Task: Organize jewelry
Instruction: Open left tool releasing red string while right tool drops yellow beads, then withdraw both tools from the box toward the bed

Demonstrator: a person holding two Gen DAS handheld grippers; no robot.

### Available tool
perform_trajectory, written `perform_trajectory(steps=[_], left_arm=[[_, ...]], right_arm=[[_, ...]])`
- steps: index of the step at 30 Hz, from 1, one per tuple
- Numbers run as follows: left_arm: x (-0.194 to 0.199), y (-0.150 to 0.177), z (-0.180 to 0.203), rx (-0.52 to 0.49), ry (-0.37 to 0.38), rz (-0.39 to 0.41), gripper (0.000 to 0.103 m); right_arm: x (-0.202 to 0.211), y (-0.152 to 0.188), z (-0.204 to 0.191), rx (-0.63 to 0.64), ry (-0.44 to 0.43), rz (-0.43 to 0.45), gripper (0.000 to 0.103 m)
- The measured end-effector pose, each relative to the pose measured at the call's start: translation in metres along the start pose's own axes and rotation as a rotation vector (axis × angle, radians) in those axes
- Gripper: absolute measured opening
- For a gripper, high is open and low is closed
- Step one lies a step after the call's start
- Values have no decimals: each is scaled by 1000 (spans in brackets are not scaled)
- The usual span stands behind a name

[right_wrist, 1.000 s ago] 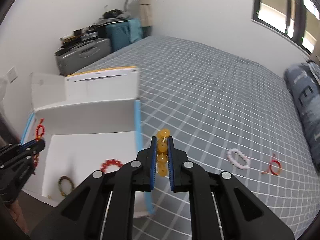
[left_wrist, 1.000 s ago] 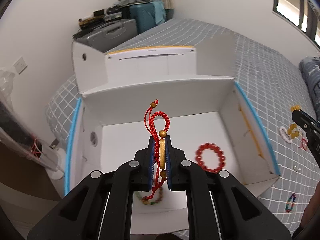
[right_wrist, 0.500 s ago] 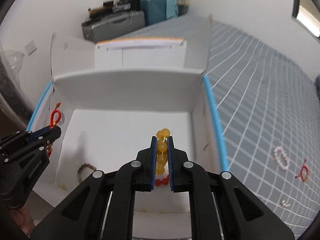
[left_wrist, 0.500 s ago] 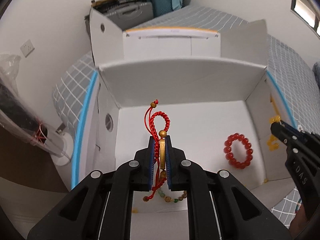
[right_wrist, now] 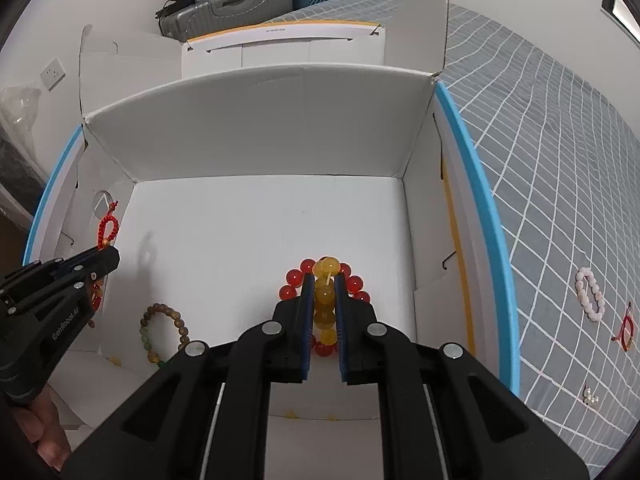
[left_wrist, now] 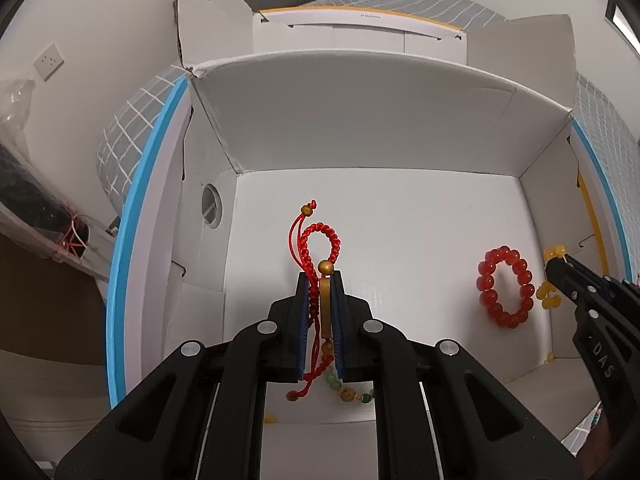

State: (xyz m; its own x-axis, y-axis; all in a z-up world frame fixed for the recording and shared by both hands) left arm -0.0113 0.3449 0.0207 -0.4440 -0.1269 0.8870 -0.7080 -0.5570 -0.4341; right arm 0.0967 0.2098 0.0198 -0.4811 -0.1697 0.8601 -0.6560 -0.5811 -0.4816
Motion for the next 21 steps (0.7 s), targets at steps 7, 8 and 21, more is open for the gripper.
perform_trajectory(steps=[7, 8, 21], left_arm=[[3, 0, 0, 5, -9, 6, 23], [4, 0, 0, 4, -6, 13, 28], [33, -5, -2, 11, -30, 119, 81]], right_arm=[[0, 2, -4, 13, 12, 0, 19], [2, 2, -4, 8, 7, 9, 32], [29, 2, -8, 14, 33, 126, 88]])
Point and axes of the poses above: each gripper's, at about its wrist camera, not at the fingertips, and x roughly against the way its jaws point, z to its right, y to its underside, the point moved 1 cm from there along -x, roughly the way its jaws point, and after that the axes turned 13 degrees about y, right-handed, at the moved point
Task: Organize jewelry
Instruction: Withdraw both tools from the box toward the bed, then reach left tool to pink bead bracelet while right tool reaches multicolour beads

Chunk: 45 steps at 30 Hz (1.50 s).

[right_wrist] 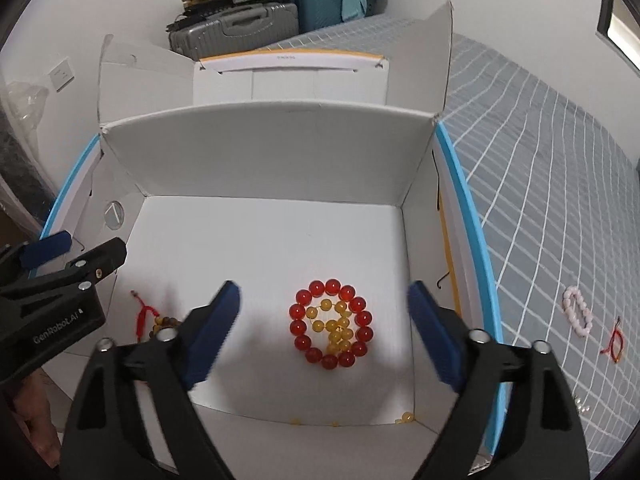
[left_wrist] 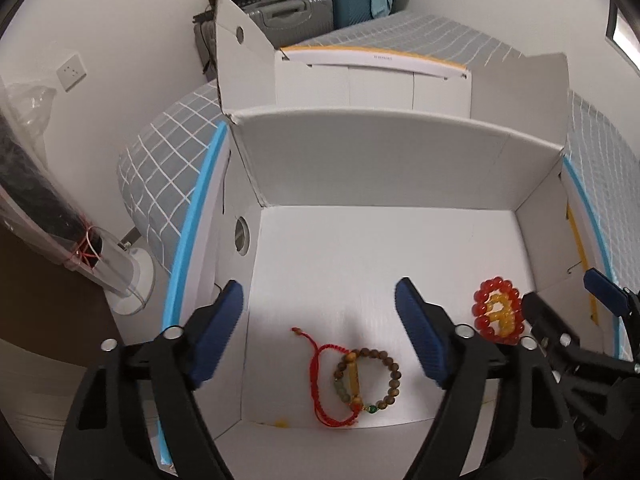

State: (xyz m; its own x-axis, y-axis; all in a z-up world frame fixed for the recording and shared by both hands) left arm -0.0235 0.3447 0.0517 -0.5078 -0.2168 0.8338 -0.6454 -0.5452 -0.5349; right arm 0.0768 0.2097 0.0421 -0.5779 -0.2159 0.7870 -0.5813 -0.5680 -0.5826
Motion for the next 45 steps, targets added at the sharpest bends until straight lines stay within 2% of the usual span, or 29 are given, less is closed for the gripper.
perform_trajectory(steps=[6, 12, 19, 23, 31, 39, 45], left_arm=[[12, -3, 6, -7, 14, 37, 92], [29, -8, 17, -24, 48, 74, 96], [42, -6, 47, -75, 97, 106, 97], [48, -3, 78, -127, 146, 116, 97], [52, 1, 149, -217, 252, 120, 97], [50, 18, 242, -340, 345, 96, 97], [30, 34, 315, -423, 392, 43, 97]], right_arm=[[20, 0, 12, -53, 3, 46, 95], [41, 8, 40, -129, 39, 76, 95], [69, 26, 78, -205, 122, 128, 95], [80, 48, 106, -267, 207, 150, 95], [94, 96, 160, -360, 313, 121, 95], [114, 147, 211, -444, 399, 107, 95], [107, 194, 247, -492, 449, 65, 95]])
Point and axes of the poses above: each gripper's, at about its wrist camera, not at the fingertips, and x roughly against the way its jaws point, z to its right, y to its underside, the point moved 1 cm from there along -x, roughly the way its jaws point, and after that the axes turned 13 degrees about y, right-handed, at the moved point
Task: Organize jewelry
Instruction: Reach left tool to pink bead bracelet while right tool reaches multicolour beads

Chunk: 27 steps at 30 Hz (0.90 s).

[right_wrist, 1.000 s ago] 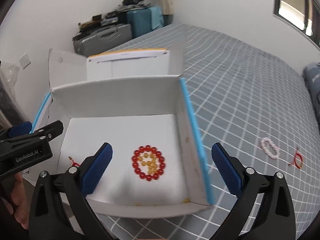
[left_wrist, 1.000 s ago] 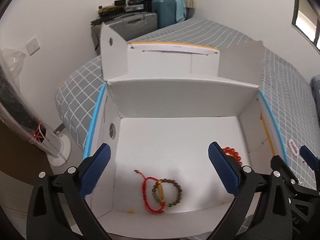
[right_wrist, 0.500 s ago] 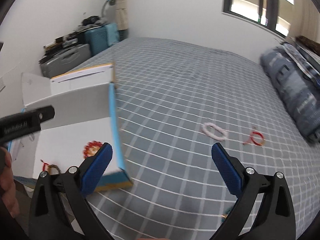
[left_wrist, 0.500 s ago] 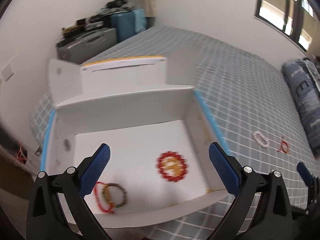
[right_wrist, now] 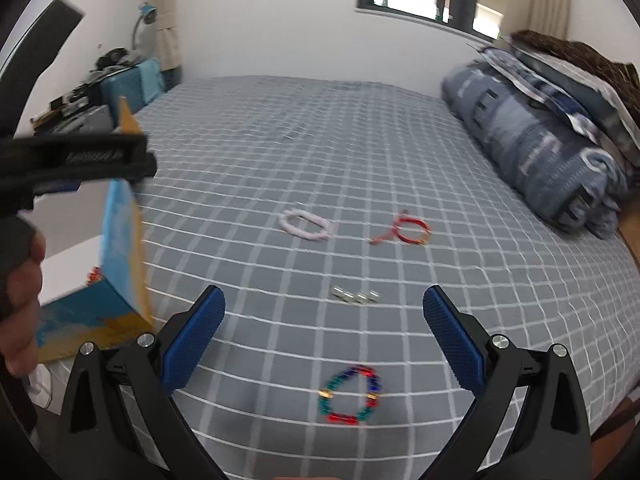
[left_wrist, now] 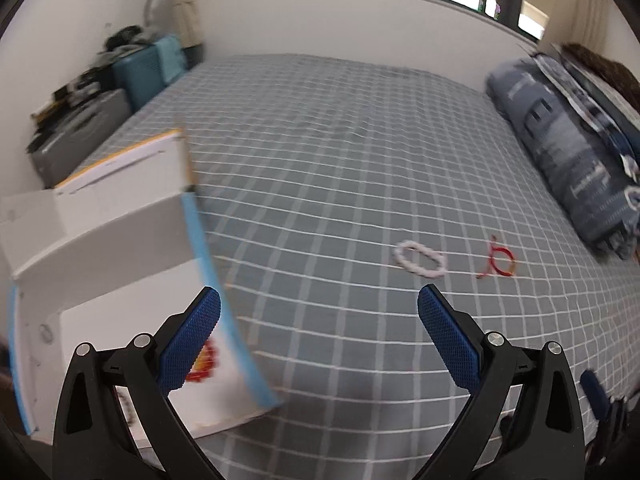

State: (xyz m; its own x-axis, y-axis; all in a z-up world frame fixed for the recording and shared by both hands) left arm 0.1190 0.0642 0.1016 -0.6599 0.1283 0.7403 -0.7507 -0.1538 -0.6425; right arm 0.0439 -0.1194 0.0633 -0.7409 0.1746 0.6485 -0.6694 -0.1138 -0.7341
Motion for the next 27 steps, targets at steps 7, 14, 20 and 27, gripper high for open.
perform_trajectory(steps=[7, 14, 20, 27], left_arm=[[-69, -6, 43, -25, 39, -78, 97], [-139, -4, 61, -55, 36, -144, 97], [-197, -7, 61, -57, 21, -189, 97], [-244, -8, 51, -26, 3, -213, 97]], right_arm=[[-47, 37, 37, -36, 8, -105, 95], [-94, 64, 48, -56, -41, -206, 95], [-103, 76, 38, -8, -78, -237, 95], [-117, 86, 29, 31, -101, -274, 95]])
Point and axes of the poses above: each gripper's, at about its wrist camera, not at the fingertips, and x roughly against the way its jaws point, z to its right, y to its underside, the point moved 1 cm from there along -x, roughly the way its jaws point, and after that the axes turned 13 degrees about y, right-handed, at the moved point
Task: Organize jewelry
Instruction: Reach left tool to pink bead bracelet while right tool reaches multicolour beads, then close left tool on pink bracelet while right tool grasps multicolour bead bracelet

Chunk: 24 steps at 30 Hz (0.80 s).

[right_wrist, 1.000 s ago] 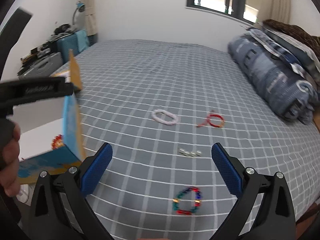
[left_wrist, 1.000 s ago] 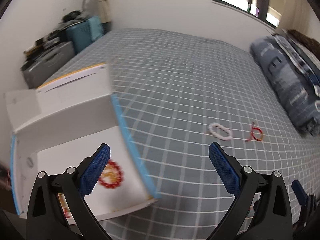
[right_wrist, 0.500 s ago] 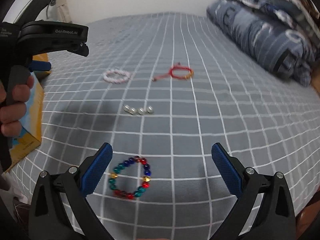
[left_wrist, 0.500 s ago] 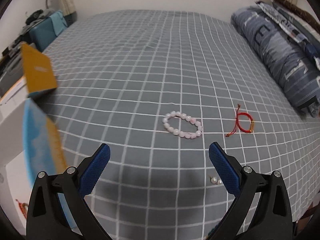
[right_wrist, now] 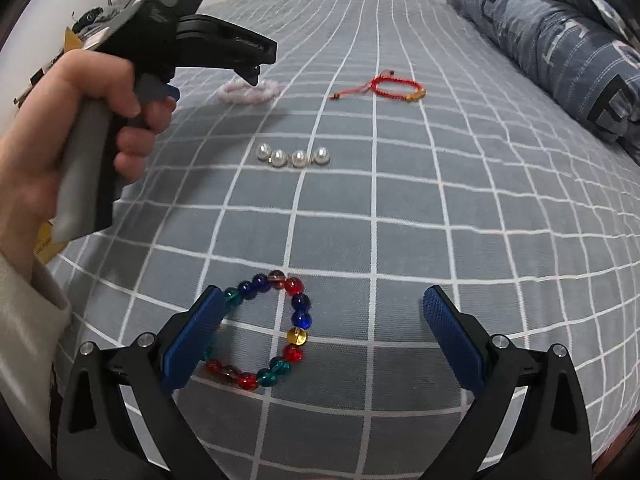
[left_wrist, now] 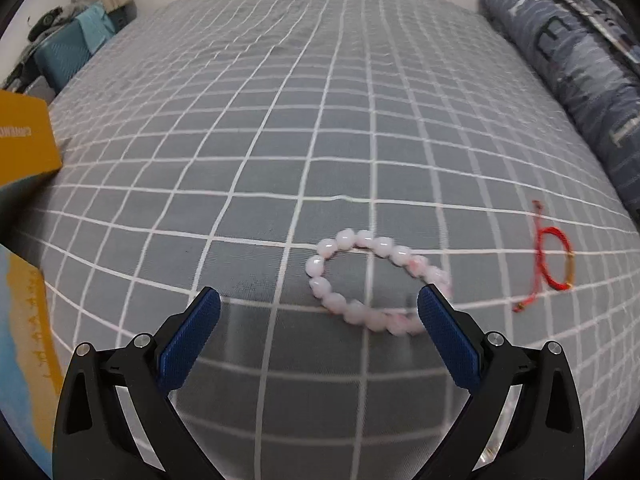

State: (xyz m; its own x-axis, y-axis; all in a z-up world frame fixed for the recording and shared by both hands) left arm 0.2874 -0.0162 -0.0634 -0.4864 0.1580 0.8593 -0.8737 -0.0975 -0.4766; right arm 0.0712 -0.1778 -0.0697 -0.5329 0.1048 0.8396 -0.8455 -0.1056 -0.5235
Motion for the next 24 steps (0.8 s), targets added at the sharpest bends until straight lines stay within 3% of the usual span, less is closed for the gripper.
perform_trajectory(steps=[7, 10, 13, 17, 20, 21, 22, 23, 24], left_arm=[[-17, -2, -6, 24, -23, -12, 96], [-19, -2, -6, 19, -29, -28, 96], [-22, -4, -7, 19, -37, -40, 89], [-20, -6, -9, 8, -37, -42, 69], [-17, -5, -8, -10, -32, -41, 42], [-16, -5, -7, -17, -26, -45, 27], [-15, -4, -6, -23, -24, -50, 20], [-13, -5, -4, -34, -39, -48, 10], [-11, -4, -4, -36, -36, -46, 10]], right_arm=[[-4, 4, -1, 7, -5, -7, 94], [-6, 4, -3, 23, 7, -11, 82], [-5, 4, -7, 52, 17, 5, 70], [-3, 4, -9, 70, 27, 11, 48], [-3, 3, -10, 85, 50, 19, 30], [-3, 3, -11, 95, 58, 24, 21], [-2, 3, -13, 110, 75, 33, 11], [-2, 3, -13, 109, 83, 40, 10], [-1, 3, -11, 102, 80, 43, 10]])
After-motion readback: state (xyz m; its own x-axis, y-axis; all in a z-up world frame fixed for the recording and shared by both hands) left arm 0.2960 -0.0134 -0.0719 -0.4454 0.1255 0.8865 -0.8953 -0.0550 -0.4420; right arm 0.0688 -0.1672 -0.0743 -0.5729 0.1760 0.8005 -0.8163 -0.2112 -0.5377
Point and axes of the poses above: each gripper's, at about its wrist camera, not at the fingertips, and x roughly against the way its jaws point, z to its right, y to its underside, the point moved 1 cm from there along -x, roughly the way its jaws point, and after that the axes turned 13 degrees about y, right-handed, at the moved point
